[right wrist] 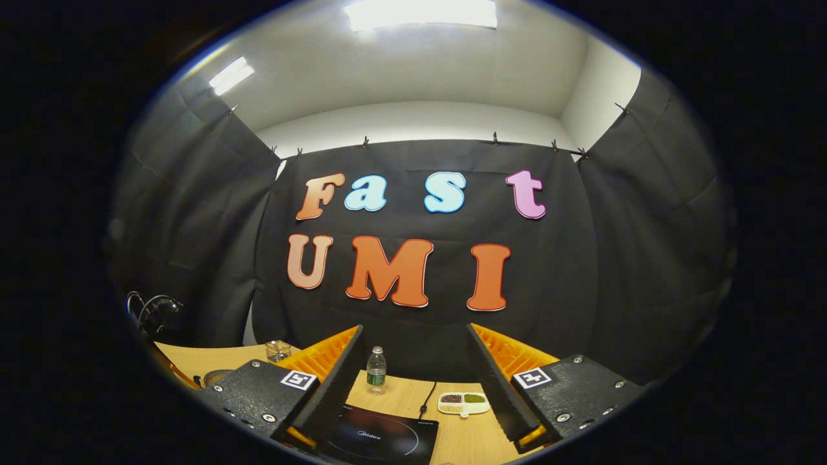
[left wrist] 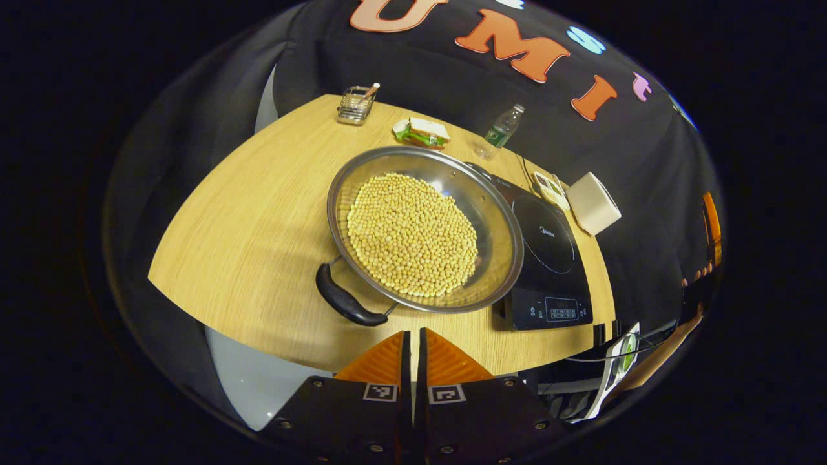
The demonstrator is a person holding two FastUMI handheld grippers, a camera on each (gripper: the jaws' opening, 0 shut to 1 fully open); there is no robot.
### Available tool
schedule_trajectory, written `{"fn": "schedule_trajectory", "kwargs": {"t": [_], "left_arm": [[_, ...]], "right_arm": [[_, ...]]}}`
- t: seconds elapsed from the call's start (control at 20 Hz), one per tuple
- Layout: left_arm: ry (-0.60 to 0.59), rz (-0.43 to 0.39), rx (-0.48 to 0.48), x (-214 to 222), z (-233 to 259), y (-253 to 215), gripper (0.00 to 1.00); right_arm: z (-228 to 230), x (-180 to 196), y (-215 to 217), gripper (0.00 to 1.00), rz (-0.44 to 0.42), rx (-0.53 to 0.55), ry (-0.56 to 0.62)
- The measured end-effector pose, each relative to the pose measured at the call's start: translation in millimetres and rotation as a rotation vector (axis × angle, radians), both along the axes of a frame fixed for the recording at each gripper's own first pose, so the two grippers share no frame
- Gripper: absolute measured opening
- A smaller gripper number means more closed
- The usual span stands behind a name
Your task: First push the handle of the pot to place it horizontally, then grasp the pot with both hands and set it on the induction cooktop.
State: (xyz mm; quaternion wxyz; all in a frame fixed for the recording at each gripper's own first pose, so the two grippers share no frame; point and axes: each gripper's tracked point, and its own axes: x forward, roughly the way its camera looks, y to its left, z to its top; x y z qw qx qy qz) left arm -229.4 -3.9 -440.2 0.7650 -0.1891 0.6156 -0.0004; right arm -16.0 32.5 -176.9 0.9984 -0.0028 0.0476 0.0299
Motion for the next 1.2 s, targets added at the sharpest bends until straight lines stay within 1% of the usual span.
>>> {"fn": "schedule_trajectory", "kwargs": {"t": [0.1,0.2,0.25,0.3,0.55,0.75,0.8,0.9,1.2], "left_arm": [[0.032,0.016,-0.009,-5,-10,-1,0.03],[0.071,0.052,-0.033,-6,-19,-3,0.03],[0.089,0.067,-0.040,-7,-23,-3,0.03],[0.100,0.086,-0.047,-7,-26,-4,0.03],[0.138,0.206,-0.082,1,-36,-4,0.03],[0.146,0.294,-0.079,8,-40,12,0.03],[0.153,0.310,-0.095,9,-41,15,0.03],[0.160,0.327,-0.101,10,-39,19,0.02],[0.158,0.335,-0.048,18,-44,47,0.02]], "right_arm": [[-6,-3,12,0.95,0.023,-0.008,0.002],[-13,-6,20,0.95,0.034,-0.025,0.012],[-16,-8,25,0.97,0.042,-0.031,0.019],[-18,-10,29,0.95,0.049,-0.037,0.023],[-23,-18,38,0.95,0.058,-0.056,0.029],[-34,-22,43,0.95,0.071,-0.056,0.056],[-37,-23,43,0.95,0.071,-0.058,0.062],[-40,-24,45,0.95,0.074,-0.056,0.071],[-55,-25,53,0.95,0.088,-0.026,0.102]]}}
